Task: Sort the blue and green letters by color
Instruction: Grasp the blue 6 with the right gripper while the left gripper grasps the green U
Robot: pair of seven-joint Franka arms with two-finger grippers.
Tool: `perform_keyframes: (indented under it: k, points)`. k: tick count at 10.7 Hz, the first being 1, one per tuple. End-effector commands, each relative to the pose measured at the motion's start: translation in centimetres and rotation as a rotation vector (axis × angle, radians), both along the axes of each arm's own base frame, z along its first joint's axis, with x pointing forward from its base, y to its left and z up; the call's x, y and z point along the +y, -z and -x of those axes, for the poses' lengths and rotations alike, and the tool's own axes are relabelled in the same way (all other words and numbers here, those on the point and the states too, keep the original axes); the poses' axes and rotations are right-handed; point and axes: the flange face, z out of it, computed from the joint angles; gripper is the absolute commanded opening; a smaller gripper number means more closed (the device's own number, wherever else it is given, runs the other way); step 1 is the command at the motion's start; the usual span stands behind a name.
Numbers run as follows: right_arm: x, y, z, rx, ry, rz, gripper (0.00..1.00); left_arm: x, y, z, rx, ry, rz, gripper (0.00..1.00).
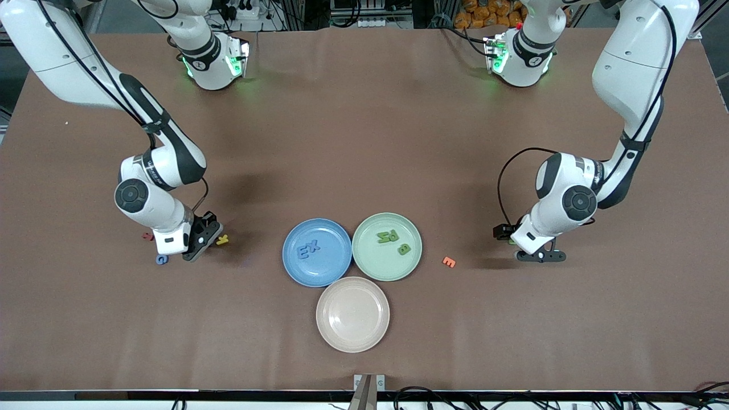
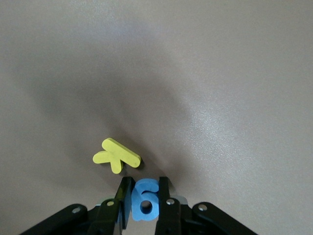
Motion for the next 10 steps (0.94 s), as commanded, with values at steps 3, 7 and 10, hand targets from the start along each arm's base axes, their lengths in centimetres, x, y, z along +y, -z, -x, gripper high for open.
perform_keyframes:
  k: [3, 7, 10]
  points:
    - [-0.1, -0.4, 0.2, 0.003, 0.013, 0.008, 0.00, 0.1, 0.1, -0.5, -0.028, 0.018, -0.003, 1.00]
    - [-0.6, -3.4, -1.3, 0.059, 0.032, 0.055, 0.00, -0.6, 0.4, 0.0, -0.032, -0.069, -0.033, 0.00]
    - [0.6, -5.5, -2.6, 0.091, 0.155, -0.005, 0.00, -1.3, 0.3, 0.2, -0.049, -0.116, -0.069, 0.00]
